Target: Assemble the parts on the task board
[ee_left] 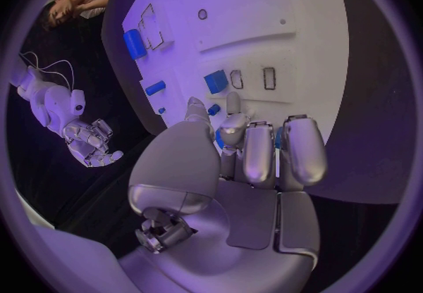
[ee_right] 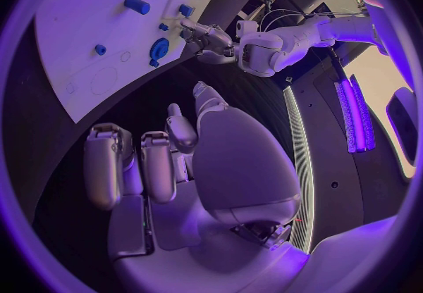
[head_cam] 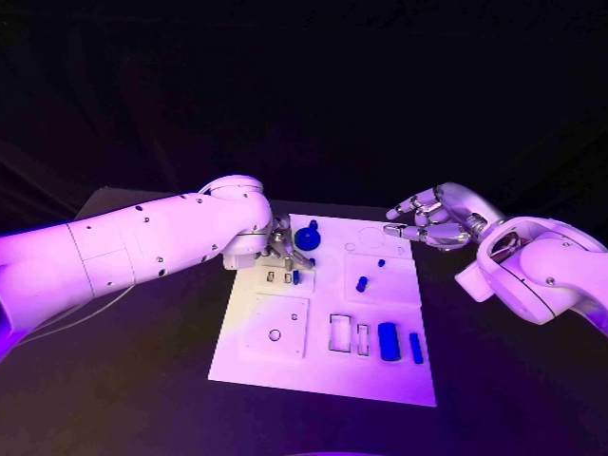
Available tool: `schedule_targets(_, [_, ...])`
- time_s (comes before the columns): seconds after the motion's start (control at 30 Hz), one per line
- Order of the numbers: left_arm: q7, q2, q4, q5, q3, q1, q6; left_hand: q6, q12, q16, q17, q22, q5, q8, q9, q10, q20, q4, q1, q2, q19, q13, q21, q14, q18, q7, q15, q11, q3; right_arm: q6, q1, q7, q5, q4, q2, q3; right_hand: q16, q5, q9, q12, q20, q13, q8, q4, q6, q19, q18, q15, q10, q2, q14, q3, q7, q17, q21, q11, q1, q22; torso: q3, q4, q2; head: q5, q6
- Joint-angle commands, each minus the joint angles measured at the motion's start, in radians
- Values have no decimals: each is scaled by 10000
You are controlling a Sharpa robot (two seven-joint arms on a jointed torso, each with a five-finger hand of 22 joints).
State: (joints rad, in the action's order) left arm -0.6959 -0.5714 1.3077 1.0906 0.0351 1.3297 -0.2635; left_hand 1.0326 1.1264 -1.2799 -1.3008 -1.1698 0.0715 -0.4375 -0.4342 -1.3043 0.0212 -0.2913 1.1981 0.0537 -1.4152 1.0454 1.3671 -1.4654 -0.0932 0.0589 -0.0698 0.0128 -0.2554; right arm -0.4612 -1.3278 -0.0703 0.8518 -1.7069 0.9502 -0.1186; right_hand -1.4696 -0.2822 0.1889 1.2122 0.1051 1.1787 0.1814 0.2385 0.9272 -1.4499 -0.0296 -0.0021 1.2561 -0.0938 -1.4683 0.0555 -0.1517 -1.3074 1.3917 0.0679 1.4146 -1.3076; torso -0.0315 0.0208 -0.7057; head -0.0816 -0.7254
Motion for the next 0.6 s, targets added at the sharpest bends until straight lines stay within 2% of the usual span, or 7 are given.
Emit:
schedule_targets(0.03, [-205, 19, 8, 37, 0, 1, -402, -100, -53, 56, -19, -31, -20, -79, -43, 53, 5, 23, -39, 85, -46, -19, 45, -284, 176, -7, -39, 1, -5, 114, 12, -21, 114, 12, -17, 2, 43, -44, -9, -65, -46, -9, 51, 11, 44, 40, -204, -63, -17, 6, -606, -60, 23, -915, -63, -28, -82, -1306, -3, -11, -1, 30, 7])
schedule_targets(0.6, [-134, 39, 34, 15, 12, -12, -760, -234, -80, 80, -52, -131, -19, -240, -314, 83, 13, 121, 362, 163, -28, -41, 118, -294, 185, -10, -38, 4, 144, 131, 31, -30, 116, 48, -58, 1, 45, -49, -9, -63, -47, -6, 51, 12, 42, 50, -208, -63, -15, 6, -605, -62, 23, -913, -78, -28, -85, -1295, -2, 1, -9, 8, -19])
